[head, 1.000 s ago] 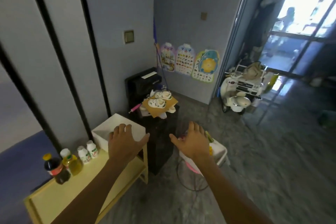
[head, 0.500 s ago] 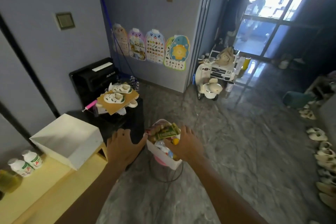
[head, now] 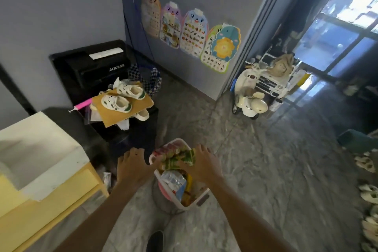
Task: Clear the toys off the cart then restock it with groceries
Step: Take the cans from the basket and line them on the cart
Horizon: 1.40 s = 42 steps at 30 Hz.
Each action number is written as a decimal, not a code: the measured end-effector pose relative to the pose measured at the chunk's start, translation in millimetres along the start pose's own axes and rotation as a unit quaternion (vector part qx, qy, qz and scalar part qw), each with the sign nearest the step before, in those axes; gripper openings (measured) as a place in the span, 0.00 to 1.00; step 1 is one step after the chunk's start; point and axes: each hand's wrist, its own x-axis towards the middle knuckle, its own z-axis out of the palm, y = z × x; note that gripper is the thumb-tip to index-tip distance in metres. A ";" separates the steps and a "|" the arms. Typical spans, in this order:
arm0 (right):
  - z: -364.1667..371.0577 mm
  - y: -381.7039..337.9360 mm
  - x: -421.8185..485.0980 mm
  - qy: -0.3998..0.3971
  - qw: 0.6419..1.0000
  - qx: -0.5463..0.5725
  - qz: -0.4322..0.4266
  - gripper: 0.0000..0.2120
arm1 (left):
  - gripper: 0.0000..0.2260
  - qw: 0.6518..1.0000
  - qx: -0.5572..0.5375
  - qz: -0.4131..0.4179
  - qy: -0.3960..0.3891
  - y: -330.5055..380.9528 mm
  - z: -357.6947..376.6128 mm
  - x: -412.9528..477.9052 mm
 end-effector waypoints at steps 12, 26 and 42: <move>43.1 45.1 197.6 -0.123 0.989 -0.053 -0.070 0.49 | 0.40 0.990 -0.020 -0.138 -0.012 29.9 85.3 114.0; 265.6 107.7 373.0 -0.225 0.971 -0.036 -0.069 0.53 | 0.52 0.925 -0.097 -0.364 -0.057 50.3 270.1 222.8; 318.9 135.0 363.6 -0.273 0.945 0.179 0.001 0.52 | 0.25 0.865 -0.330 -0.377 -0.017 35.5 322.8 207.7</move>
